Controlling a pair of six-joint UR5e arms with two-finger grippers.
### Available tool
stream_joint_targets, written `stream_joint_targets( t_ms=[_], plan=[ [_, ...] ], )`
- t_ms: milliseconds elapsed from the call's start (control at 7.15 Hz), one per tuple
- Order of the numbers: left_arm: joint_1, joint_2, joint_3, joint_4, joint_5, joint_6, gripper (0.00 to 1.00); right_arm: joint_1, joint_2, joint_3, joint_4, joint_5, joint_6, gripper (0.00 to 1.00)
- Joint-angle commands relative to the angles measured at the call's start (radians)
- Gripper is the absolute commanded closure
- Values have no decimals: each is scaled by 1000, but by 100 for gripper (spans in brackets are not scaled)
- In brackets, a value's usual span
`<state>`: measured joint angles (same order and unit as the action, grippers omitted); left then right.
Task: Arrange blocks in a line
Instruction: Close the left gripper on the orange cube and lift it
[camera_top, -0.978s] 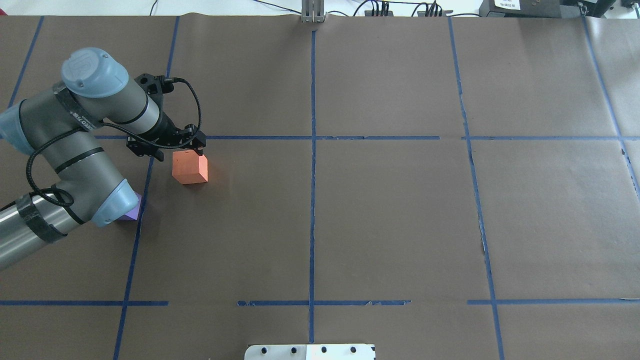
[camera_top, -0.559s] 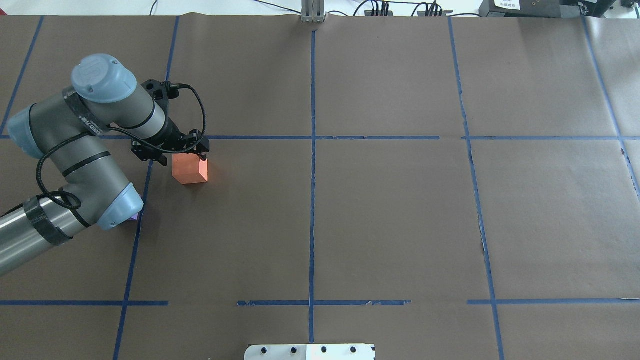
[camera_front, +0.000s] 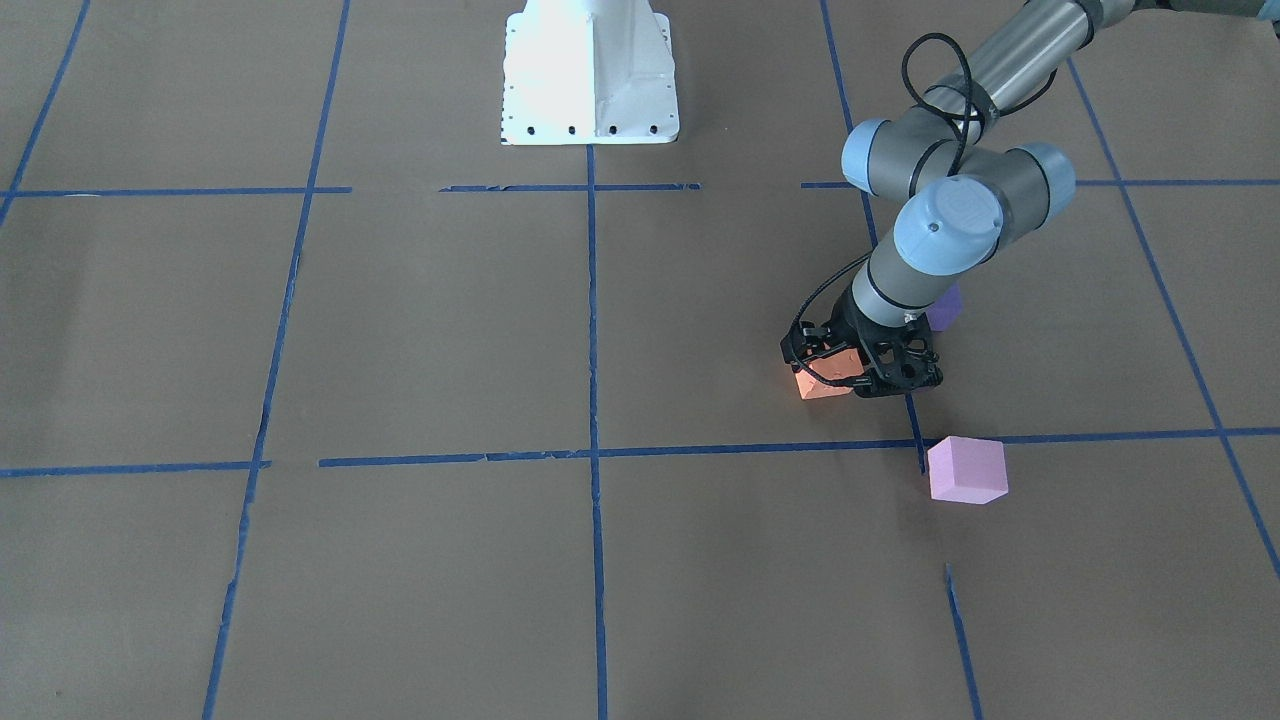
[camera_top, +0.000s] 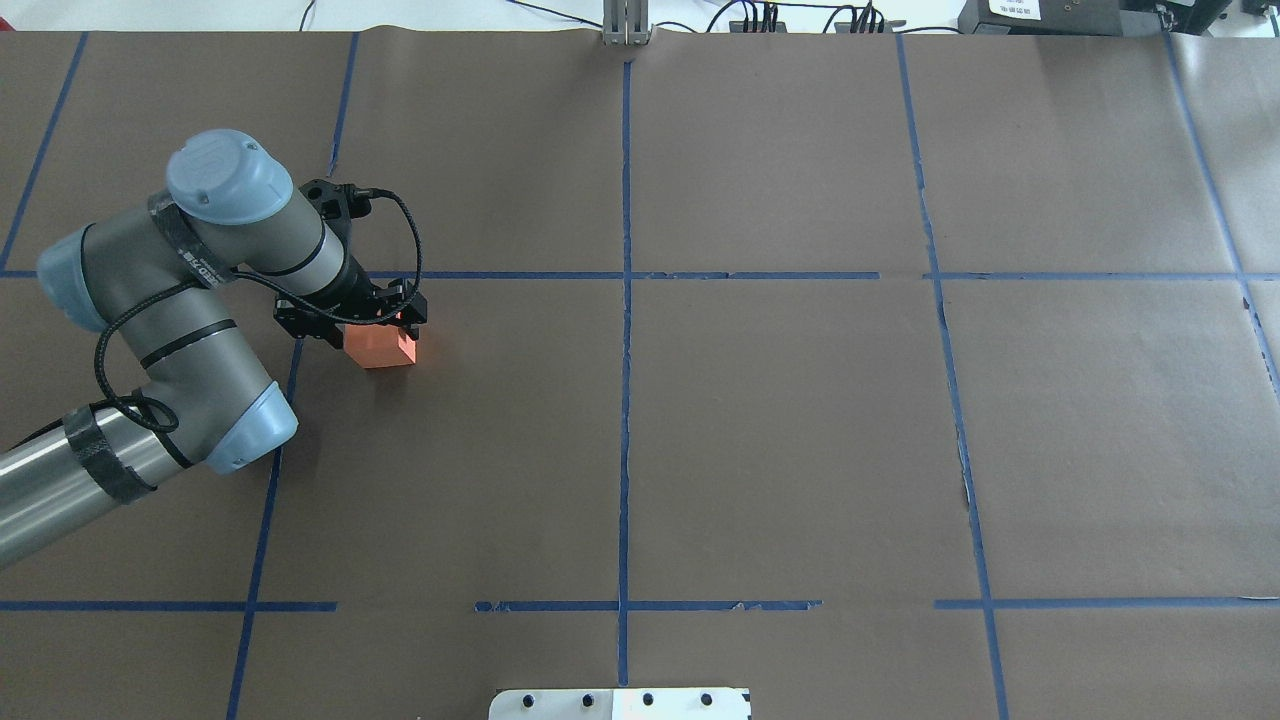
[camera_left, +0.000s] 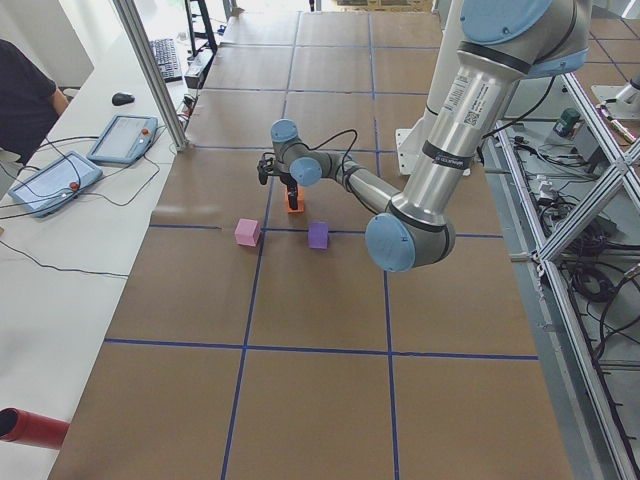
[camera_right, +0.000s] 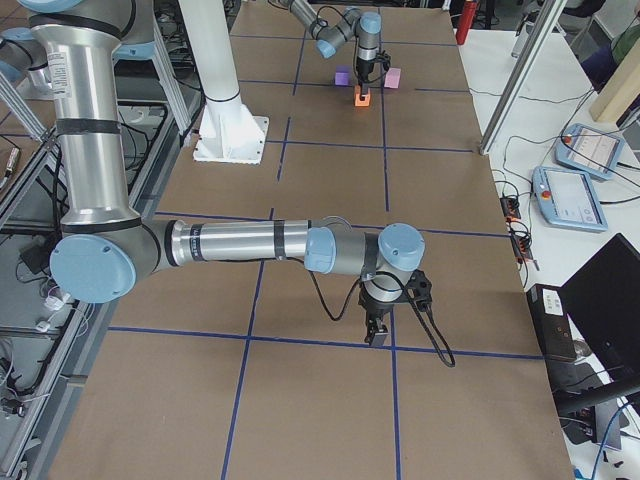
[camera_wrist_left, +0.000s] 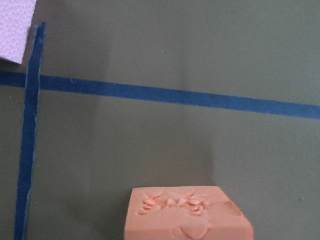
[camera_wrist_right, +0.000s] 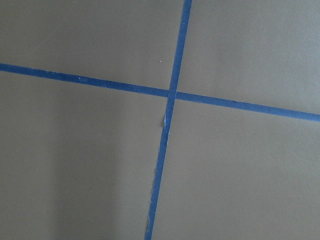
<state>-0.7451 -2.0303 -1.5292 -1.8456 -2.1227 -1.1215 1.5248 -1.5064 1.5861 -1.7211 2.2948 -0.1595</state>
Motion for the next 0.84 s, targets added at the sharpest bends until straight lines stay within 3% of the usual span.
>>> stream_joint_targets(
  t_ms=[0,140,280,419,699],
  plan=[
    [7,-5,12,-1,-2,2,17,0,0,0,0,0,0,0],
    [6,-5,11,-1,-2,3,47,0,0,0,0,0,0,0],
    [6,-5,4,-1,-2,3,71,0,0,0,0,0,0,0],
    [1,-1,-12,-1,-2,11,77,0,0,0,0,0,0,0],
    [-78,15,-119,69,-11,53,79,0,0,0,0,0,0,0]
  ],
)
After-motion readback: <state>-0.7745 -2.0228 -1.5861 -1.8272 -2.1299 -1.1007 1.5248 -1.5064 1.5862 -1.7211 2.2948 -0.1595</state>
